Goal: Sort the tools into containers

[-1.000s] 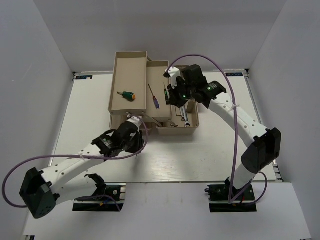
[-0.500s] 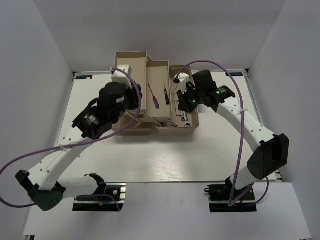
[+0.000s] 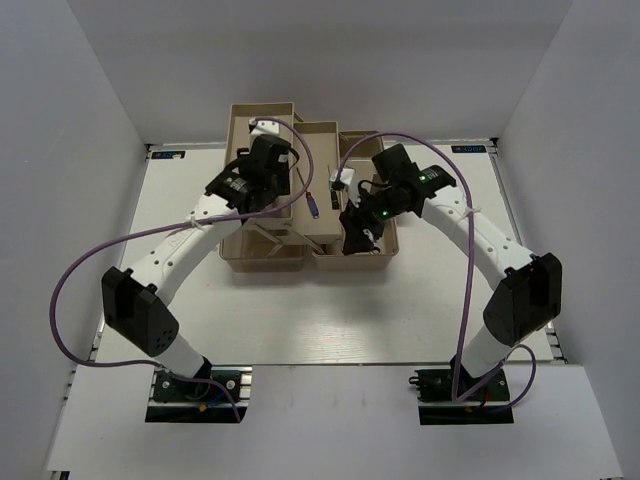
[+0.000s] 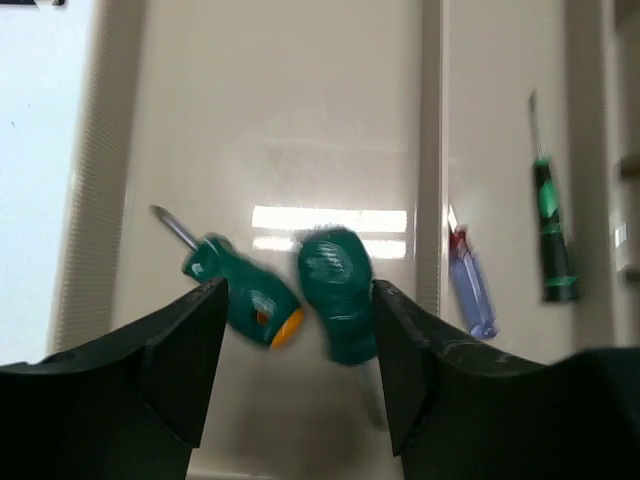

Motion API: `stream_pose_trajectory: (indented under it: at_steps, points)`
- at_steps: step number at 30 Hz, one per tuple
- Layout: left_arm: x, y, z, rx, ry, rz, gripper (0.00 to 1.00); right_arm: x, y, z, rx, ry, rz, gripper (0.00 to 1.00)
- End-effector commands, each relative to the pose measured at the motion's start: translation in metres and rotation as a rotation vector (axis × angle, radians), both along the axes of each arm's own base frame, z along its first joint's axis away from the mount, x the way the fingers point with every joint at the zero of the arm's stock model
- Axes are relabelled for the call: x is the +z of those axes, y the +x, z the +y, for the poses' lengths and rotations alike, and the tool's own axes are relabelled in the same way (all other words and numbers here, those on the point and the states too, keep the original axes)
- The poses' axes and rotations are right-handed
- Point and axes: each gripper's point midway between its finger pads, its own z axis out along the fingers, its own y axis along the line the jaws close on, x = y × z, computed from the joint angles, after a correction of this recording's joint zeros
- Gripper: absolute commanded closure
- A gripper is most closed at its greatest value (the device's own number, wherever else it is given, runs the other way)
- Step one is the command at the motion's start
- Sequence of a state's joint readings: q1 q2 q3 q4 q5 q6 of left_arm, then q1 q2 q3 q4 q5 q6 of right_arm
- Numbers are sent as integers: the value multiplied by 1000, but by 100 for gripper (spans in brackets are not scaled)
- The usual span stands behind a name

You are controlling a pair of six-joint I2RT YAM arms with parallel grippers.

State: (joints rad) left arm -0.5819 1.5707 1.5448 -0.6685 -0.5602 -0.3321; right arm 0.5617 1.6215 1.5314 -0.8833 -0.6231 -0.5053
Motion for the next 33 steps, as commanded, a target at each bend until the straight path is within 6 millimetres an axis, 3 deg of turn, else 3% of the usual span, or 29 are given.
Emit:
stream_pose_trajectory:
  at_steps: [1, 5, 8, 9, 11, 12, 13, 14, 15, 16, 17, 18, 19, 20, 21, 23, 27, 33]
  points:
    - [78, 5, 11, 25, -93, -166, 29, 13, -23, 13, 179, 85, -40, 30]
    - [106, 5, 14, 8, -117, -212, 20, 14, -36, 24, 346, 127, -155, 28]
    - [125, -9, 22, 6, -134, -238, 19, 13, -39, 35, 434, 147, -260, 28]
    - [144, -22, 35, 39, -157, -282, 21, 12, -45, 43, 478, 145, -298, 30]
    - [135, -40, 55, 90, -153, -263, 31, 9, -40, 57, 506, 166, -374, 38]
    - [132, -60, 70, 124, -160, -270, 41, 6, -48, 68, 536, 158, -401, 43]
    - [127, -70, 81, 171, -198, -266, 63, -2, -49, 74, 542, 151, -412, 47]
    - [114, -84, 89, 196, -197, -229, 71, -2, -38, 88, 532, 165, -496, 57]
    - [94, -95, 99, 234, -193, -188, 76, -6, -52, 101, 554, 167, -500, 62]
    - [96, -113, 107, 269, -272, -205, 77, -6, -42, 110, 530, 156, -563, 67]
    - [82, -128, 114, 294, -277, -164, 76, -13, -47, 119, 539, 152, -565, 74]
    - [62, -139, 119, 318, -280, -127, 70, -8, -43, 130, 522, 172, -603, 74]
    - [55, -148, 122, 361, -340, -121, 48, -10, -39, 139, 509, 156, -643, 74]
    - [55, -164, 129, 377, -384, -139, 41, -15, -42, 148, 517, 154, -648, 70]
    - [34, -176, 134, 399, -378, -88, 36, -5, -36, 160, 500, 185, -702, 60]
    - [21, -191, 134, 428, -453, -69, 30, -11, -34, 173, 490, 157, -742, 49]
    - [-8, -215, 144, 486, -497, -29, 29, -18, -22, 198, 470, 132, -778, 37]
    - [-25, -230, 148, 514, -534, -1, 27, -34, -11, 226, 431, 90, -882, 36]
